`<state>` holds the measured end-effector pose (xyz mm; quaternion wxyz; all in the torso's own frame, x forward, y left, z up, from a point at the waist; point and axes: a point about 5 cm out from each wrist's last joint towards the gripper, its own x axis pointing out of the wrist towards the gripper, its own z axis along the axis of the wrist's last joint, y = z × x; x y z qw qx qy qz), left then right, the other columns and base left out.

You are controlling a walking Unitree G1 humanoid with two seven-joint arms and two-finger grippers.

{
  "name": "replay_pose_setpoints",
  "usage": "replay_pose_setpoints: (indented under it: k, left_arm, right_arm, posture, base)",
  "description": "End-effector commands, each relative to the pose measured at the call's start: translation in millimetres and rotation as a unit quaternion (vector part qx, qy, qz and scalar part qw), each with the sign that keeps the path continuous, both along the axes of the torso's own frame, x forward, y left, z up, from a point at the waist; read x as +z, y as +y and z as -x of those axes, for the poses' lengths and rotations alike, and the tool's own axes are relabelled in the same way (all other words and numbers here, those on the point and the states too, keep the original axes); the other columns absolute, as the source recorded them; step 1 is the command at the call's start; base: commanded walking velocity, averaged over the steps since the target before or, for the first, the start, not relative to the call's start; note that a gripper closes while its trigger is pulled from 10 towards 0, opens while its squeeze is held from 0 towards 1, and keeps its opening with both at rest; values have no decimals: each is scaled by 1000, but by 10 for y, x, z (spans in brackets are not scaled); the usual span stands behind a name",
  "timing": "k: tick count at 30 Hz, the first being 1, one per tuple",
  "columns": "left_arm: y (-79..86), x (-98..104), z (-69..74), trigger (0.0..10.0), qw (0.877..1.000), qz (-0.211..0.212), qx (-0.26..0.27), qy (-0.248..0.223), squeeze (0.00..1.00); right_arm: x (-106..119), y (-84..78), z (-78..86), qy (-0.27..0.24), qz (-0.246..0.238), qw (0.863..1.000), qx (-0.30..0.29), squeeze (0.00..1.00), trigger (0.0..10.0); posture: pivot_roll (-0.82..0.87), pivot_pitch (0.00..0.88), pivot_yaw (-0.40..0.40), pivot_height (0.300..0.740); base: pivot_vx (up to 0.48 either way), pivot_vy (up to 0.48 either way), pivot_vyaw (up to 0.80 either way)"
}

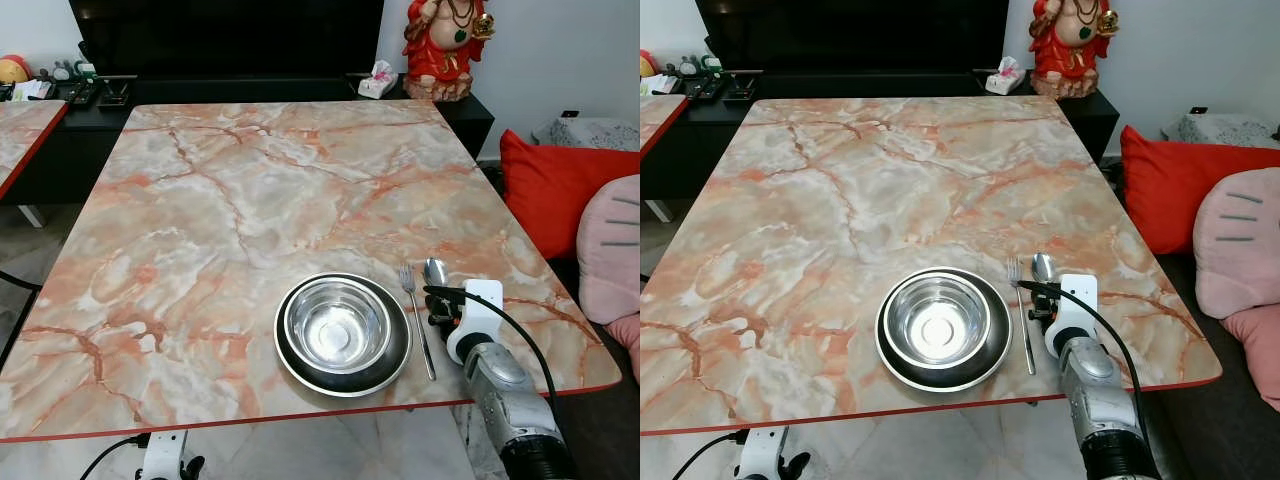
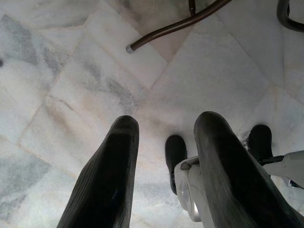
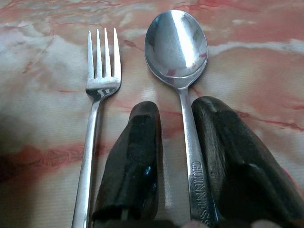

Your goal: Setting the table

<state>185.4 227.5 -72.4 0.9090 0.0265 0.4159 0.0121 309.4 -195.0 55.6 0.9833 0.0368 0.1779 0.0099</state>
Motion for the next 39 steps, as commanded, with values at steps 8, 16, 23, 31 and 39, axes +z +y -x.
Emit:
replay_pose_setpoints:
  k: [8,16,23,31,39]
  left_arm:
    - [50,-37,89,10000,1000,1,5,20,0]
    - [147,-30,127,10000,1000,-3,10,26,0]
    - [117,-41,132,10000,1000,-2,9,28,0]
    - [5,-71,130,10000,1000,0,3,31,0]
    - [34,-84,173,10000,999,-4,5,37,0]
  right_arm:
    - [-8,14,-5,5,0,1000,-1,361,10000]
    - [41,-41,-22,-16,7,1000,-20,0,10000]
    - [225,-120,-73,-79,12,996,-49,0,10000]
    - [540,50,-44,-205,-4,979,-10,0,10000]
    - [722,152,59,-278,-13,961,0,0,10000]
  posture:
    - [57,59,-35,740]
    - [56,59,-34,740]
    - [56,58,-33,740]
    - [47,40,-30,740]
    - [46,17,-41,740]
  base:
    - [0,0,0]
    - [0,0,0]
    - [0,0,0]
    - [0,0,0]
    - [0,0,0]
